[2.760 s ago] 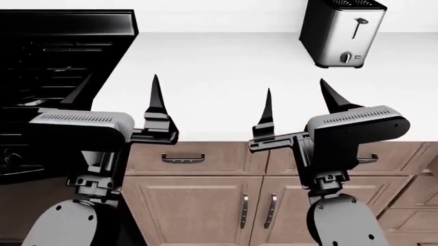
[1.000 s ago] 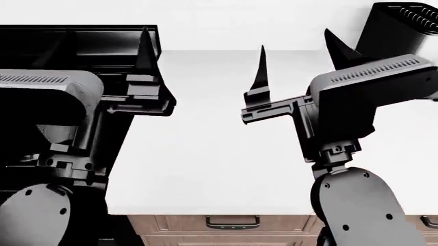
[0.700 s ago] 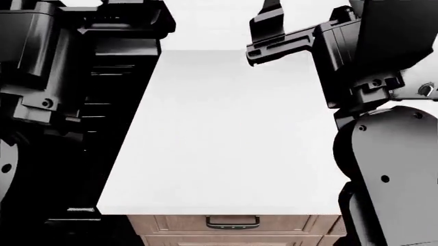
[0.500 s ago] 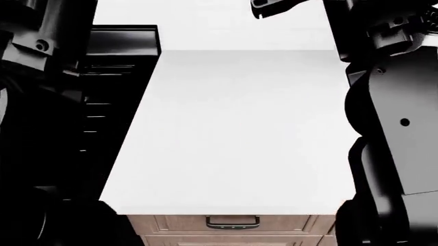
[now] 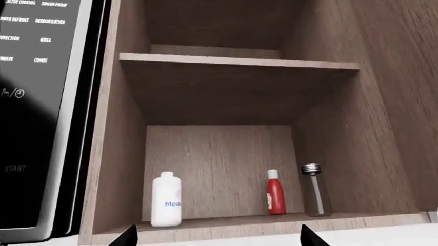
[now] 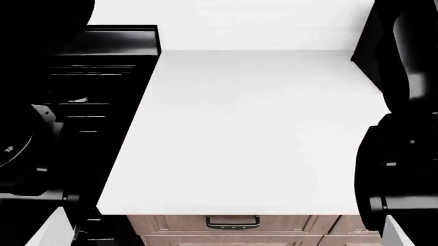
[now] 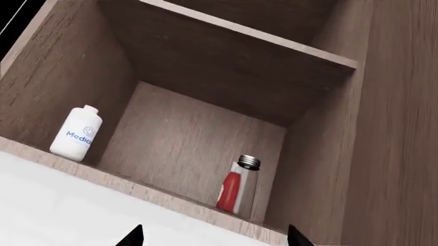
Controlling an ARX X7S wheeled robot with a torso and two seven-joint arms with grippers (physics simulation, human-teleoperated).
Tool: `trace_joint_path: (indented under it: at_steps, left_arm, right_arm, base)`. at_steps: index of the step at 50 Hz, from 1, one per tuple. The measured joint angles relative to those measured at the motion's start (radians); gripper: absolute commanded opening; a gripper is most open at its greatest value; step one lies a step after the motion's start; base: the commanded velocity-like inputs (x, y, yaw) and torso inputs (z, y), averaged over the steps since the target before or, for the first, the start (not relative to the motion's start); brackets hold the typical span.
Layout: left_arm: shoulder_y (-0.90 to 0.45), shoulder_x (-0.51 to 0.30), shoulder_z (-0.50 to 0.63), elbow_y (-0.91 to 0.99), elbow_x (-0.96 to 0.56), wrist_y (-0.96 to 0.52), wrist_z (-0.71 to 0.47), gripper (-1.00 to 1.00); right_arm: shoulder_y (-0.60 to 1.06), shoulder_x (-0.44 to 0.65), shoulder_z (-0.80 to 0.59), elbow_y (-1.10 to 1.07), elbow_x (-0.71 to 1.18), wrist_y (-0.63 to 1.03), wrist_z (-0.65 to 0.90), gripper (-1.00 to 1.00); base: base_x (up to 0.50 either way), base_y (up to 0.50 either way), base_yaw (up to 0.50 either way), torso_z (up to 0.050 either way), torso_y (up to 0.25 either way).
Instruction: Pick and place the shaker into the drawer. Then close the cabinet.
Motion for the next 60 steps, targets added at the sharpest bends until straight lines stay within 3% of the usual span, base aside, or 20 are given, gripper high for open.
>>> trace_joint_path:
  at_steps: [28,60]
  left_arm:
    - [-0.383,0.048,0.087,-0.423,-0.065,0.007,-0.053,1.0]
    - [-0.706,0.056,0.27,-0.964,-0.118,0.25,-0.066,1.0]
  right_arm:
    - [0.276,-0.029,-0.026,0.363,-0.001,-0.043,-0.001,1.0]
    - [0.516,-0.077,-0.068,0.777,-0.002,-0.201,0.014,1.0]
  base:
    - [0.0,0.0,0.0,0.0,0.0]
    - [0.0,0.0,0.0,0.0,0.0]
